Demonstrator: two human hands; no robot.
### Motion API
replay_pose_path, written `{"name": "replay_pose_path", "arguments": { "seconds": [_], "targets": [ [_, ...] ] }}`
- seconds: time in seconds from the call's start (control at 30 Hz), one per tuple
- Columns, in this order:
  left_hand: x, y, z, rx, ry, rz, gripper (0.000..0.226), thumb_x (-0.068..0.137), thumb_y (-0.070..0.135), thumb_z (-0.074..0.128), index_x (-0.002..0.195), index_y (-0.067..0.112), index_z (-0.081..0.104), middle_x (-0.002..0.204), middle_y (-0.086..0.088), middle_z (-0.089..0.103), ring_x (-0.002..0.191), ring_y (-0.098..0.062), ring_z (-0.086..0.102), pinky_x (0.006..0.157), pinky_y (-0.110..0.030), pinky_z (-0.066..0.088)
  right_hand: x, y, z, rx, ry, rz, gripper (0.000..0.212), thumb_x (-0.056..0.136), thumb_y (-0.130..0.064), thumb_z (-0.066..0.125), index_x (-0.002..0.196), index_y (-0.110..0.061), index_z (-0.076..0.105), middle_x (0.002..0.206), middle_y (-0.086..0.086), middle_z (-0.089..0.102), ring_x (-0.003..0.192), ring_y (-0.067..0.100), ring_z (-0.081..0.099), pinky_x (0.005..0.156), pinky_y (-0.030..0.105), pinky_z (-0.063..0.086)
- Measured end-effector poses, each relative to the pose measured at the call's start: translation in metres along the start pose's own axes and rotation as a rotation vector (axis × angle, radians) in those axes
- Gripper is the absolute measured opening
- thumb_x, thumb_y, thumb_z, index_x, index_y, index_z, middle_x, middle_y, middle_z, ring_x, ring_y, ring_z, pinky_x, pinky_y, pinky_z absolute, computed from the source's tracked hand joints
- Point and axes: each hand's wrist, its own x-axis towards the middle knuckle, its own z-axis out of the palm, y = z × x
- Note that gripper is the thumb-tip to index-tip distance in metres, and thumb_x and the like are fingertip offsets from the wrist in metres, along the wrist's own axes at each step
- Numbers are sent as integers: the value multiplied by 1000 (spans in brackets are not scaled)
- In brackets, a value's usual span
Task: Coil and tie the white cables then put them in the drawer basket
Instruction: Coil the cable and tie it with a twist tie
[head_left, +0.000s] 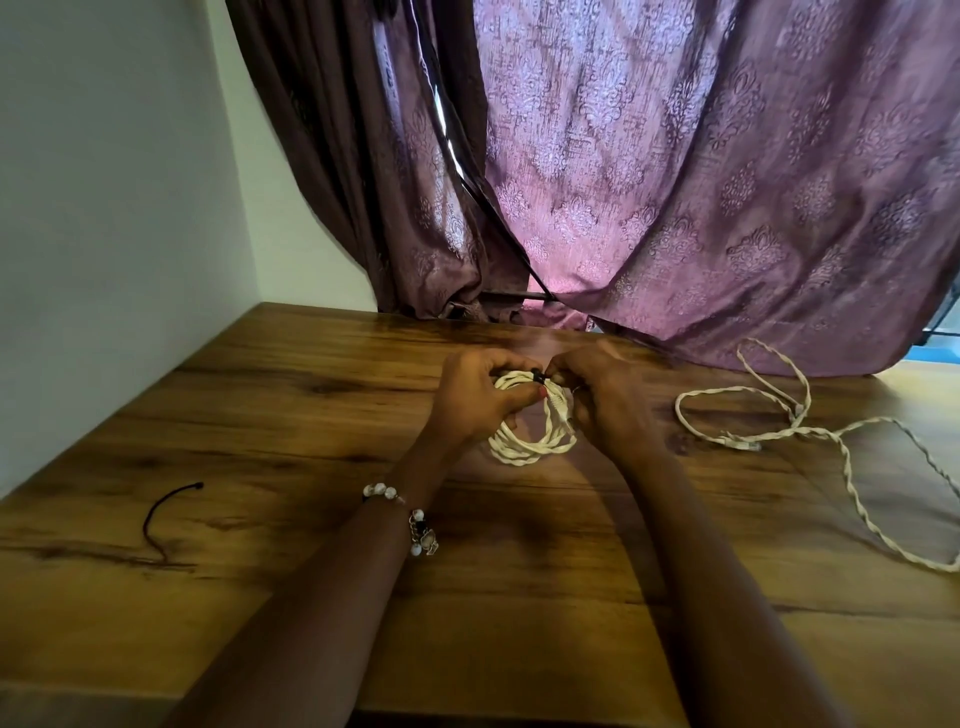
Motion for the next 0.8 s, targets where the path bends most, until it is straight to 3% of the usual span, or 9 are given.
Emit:
{"name": "replay_pose_path", "arguments": {
  "seconds": [0.13, 0.2, 0.3, 0.47, 0.57, 0.8],
  "targets": [
    [2, 0, -3, -27, -22, -14, 28, 70, 1, 80, 83, 23, 70, 78, -11, 72, 66, -48, 65, 57, -49, 56, 3, -2, -1, -15, 1, -27, 20, 82, -20, 55, 78, -3, 67, 69, 8, 61, 68, 23, 51, 61, 19, 26],
    [2, -3, -4, -48, -41, -25, 24, 71, 1, 79, 86, 18, 71, 76, -13, 71, 57, -44, 62, 51, -43, 53, 4, -4, -1, -30, -12, -39, 21, 80, -19, 54, 76, -3, 67, 68, 9, 62, 65, 25, 52, 59, 20, 26],
    [2, -4, -4, -52, -44, -19, 23, 71, 0, 78, 87, 15, 71, 77, -15, 71, 57, -47, 61, 48, -46, 52, 6, -6, -1, -41, -10, -28, 24, 78, -18, 50, 72, -2, 67, 66, 9, 62, 63, 28, 54, 57, 23, 27],
    [1, -4, -3, 4, -65, 18, 23, 71, -2, 78, 81, 16, 69, 64, 3, 65, 42, -18, 52, 38, -19, 38, 6, -12, 1, -62, -13, -2, 33, 73, -18, 39, 68, -2, 68, 63, 9, 64, 63, 30, 56, 57, 25, 35],
    [1, -6, -2, -2, -53, 9, 21, 72, -2, 78, 85, 13, 69, 67, -1, 65, 38, -14, 51, 40, -21, 39, 6, -13, 1, -83, -10, -13, 31, 74, -20, 43, 68, -1, 67, 64, 11, 63, 62, 30, 56, 57, 27, 39],
    [1, -6, -1, 37, -11, 27, 21, 70, 1, 80, 89, 4, 70, 74, -8, 68, 42, -23, 56, 42, -25, 43, 6, -17, 5, -130, 43, -31, 30, 74, -16, 40, 67, 2, 64, 64, 15, 61, 61, 33, 56, 52, 33, 46]
  ]
}}
